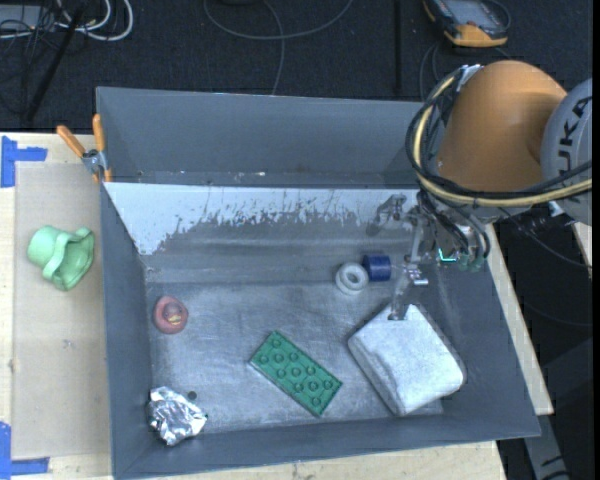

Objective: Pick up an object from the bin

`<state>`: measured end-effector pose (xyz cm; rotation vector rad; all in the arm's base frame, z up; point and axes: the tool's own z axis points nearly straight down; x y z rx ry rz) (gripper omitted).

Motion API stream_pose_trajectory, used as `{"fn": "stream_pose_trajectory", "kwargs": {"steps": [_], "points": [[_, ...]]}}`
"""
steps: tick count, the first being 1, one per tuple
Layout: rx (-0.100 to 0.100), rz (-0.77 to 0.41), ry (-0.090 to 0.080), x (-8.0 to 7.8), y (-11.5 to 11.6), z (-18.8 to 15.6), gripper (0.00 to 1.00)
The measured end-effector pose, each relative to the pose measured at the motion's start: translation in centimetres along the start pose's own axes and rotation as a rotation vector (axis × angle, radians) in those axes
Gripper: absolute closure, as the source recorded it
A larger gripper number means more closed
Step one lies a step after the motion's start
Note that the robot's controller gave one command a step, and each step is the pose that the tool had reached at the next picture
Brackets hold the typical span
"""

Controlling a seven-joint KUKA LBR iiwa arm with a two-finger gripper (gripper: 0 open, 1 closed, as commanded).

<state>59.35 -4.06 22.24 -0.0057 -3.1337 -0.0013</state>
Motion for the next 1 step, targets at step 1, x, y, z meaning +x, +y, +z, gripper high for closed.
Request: {"fn": "stream_pose_trajectory", "kwargs": {"steps": [1], "points": [[-0.001, -0.121, -0.013, 1.57, 0.43, 12.46, 0.00]]}}
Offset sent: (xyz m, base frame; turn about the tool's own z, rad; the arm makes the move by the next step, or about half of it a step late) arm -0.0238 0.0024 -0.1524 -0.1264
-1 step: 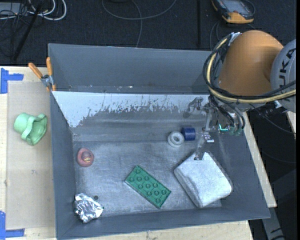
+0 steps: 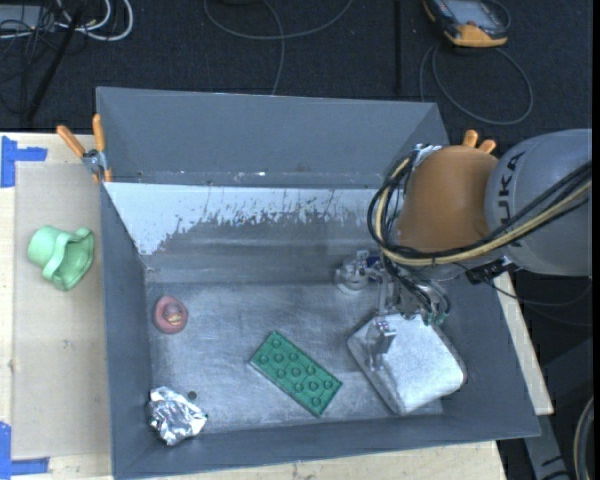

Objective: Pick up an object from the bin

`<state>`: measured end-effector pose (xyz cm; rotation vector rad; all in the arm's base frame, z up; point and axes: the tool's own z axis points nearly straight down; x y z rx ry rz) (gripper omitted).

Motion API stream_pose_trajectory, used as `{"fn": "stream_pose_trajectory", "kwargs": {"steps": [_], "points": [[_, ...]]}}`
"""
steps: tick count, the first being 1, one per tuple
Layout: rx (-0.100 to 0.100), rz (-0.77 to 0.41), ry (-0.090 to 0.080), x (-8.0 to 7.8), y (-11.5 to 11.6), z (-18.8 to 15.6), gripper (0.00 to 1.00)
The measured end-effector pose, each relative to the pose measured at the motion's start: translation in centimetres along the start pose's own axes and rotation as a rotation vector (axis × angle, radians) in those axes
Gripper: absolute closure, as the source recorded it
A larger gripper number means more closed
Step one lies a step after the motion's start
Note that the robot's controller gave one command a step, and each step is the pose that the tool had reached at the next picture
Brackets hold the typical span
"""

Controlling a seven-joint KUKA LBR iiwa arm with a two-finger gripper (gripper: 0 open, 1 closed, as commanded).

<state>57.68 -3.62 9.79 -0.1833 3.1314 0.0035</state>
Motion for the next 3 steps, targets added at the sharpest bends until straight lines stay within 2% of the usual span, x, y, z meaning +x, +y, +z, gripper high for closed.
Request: {"fn": "stream_pose_trajectory", "kwargs": {"steps": [1, 2, 3], "points": [[0.001, -0.225, 0.003, 7.3, 5.1, 1.9, 0.00], [0.004, -0.323, -0.010, 6.9, 10.0, 2.4, 0.00], [0.003, -0.323, -0.012, 6.8, 10.1, 2.2, 1.00]]}}
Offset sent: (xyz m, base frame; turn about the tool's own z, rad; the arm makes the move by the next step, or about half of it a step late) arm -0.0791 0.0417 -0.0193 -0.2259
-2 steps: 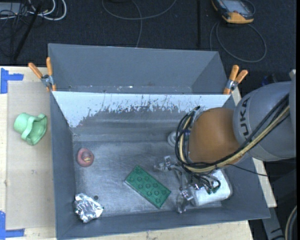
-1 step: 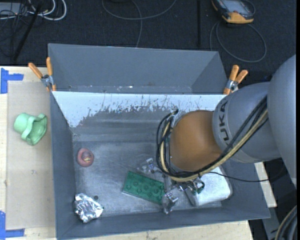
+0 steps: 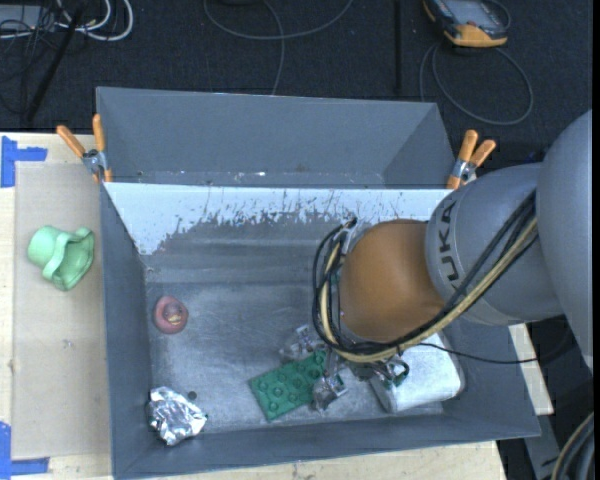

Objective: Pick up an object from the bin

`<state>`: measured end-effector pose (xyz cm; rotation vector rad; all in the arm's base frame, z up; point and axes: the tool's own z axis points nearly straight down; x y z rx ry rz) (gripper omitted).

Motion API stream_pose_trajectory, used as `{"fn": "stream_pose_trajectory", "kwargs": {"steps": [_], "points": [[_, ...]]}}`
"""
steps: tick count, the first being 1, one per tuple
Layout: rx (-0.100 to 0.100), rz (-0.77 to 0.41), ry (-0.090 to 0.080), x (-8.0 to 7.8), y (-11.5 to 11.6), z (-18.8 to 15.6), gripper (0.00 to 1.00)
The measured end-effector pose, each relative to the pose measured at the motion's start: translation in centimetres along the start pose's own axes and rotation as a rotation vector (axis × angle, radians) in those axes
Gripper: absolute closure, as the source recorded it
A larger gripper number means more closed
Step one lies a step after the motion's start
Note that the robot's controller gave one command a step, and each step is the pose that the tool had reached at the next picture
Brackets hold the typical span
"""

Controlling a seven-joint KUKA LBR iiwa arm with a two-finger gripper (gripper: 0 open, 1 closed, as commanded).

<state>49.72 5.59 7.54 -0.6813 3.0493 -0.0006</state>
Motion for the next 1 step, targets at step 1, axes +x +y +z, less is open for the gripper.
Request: {"fn": "stream_pose_trajectory", "kwargs": {"steps": [1], "points": [[-0.003, -0.027, 0.010, -1.43, 0.86, -14.62, 1.00]]}}
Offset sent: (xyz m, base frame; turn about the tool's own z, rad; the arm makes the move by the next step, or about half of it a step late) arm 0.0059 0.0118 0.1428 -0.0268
